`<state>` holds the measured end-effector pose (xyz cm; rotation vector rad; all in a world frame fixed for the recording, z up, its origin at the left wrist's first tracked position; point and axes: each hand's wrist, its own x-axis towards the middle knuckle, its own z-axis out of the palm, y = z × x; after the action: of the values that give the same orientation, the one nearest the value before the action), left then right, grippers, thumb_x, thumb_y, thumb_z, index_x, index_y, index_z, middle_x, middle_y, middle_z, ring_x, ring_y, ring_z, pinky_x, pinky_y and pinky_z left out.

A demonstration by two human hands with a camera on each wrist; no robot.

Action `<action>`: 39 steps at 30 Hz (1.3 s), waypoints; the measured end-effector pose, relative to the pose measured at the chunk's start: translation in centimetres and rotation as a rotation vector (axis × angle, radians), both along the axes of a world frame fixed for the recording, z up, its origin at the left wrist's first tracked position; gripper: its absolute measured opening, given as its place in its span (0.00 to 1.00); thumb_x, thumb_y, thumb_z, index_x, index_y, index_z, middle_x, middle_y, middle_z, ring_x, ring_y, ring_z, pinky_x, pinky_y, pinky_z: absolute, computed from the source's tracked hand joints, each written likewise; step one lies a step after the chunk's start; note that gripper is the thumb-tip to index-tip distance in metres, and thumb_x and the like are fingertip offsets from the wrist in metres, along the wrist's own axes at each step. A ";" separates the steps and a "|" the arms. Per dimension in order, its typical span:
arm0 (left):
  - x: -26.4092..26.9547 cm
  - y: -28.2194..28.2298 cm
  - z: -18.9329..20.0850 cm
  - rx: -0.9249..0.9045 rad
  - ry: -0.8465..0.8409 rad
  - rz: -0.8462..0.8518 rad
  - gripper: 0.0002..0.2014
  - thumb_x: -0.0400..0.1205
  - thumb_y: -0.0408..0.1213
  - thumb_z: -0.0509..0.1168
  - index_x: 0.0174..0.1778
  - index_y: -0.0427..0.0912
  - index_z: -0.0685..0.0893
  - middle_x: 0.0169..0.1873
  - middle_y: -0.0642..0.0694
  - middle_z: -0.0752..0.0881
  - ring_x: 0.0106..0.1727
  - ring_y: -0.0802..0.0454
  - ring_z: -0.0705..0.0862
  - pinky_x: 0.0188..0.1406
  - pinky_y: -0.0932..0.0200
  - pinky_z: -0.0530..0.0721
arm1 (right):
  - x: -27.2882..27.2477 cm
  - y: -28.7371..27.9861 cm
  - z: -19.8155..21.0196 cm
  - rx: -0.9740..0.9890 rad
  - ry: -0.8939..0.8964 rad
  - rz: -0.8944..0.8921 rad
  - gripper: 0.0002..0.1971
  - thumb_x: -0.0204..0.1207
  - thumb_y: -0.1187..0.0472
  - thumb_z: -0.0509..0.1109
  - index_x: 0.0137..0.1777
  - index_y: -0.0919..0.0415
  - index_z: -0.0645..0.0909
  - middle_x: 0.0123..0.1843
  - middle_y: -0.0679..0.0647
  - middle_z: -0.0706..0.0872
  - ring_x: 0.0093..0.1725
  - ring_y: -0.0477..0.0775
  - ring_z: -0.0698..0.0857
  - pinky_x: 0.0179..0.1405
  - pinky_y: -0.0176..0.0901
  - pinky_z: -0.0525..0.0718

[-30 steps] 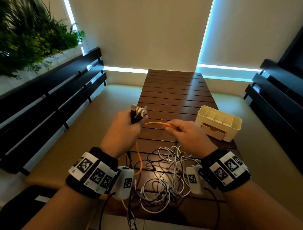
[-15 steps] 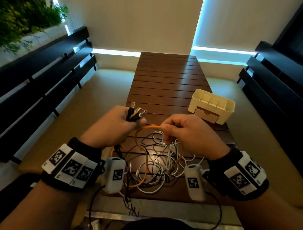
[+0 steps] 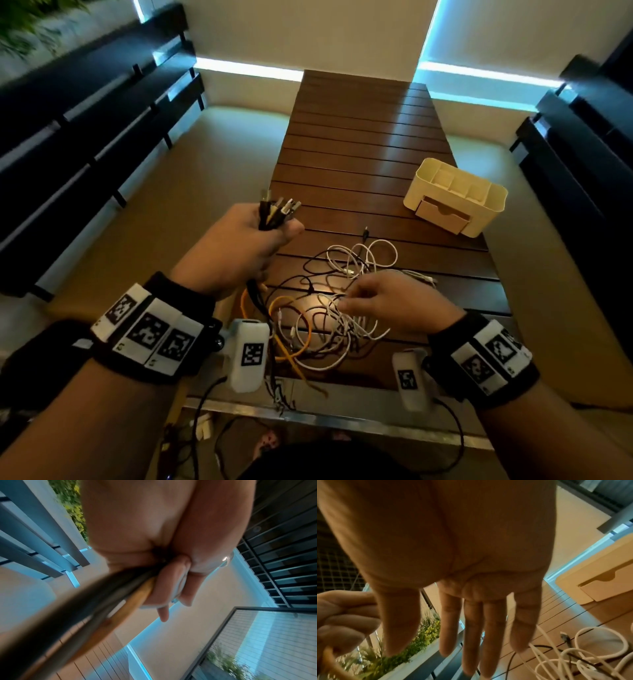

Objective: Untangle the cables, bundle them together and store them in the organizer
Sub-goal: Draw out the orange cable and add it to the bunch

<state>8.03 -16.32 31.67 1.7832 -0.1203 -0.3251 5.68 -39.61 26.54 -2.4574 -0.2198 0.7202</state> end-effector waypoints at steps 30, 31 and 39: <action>-2.7 0.3 -1.0 -0.095 -0.057 0.091 0.23 0.86 0.44 0.61 0.60 0.22 0.73 0.24 0.48 0.66 0.23 0.52 0.65 0.24 0.58 0.73 | 0.9 -0.1 -6.3 0.244 0.146 -0.069 0.11 0.82 0.48 0.70 0.60 0.49 0.83 0.54 0.44 0.89 0.50 0.41 0.88 0.60 0.47 0.87; -2.7 0.3 -1.2 -0.089 -0.051 0.089 0.23 0.86 0.44 0.61 0.60 0.23 0.73 0.24 0.48 0.66 0.23 0.52 0.65 0.24 0.58 0.73 | 1.1 -0.8 -6.9 0.181 0.151 -0.072 0.11 0.82 0.48 0.70 0.60 0.50 0.84 0.53 0.43 0.88 0.49 0.41 0.86 0.59 0.46 0.86; -2.1 -0.9 -1.4 -0.089 -0.032 0.094 0.22 0.88 0.43 0.61 0.61 0.23 0.73 0.24 0.48 0.65 0.22 0.52 0.65 0.25 0.56 0.73 | 2.1 -2.4 -9.6 0.305 0.050 -0.236 0.08 0.81 0.53 0.72 0.58 0.45 0.82 0.57 0.41 0.85 0.57 0.39 0.84 0.57 0.37 0.81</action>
<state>5.97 -17.27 30.27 1.7002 -0.0720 -0.2210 7.80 -42.00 16.97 -2.1280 -0.0164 0.5964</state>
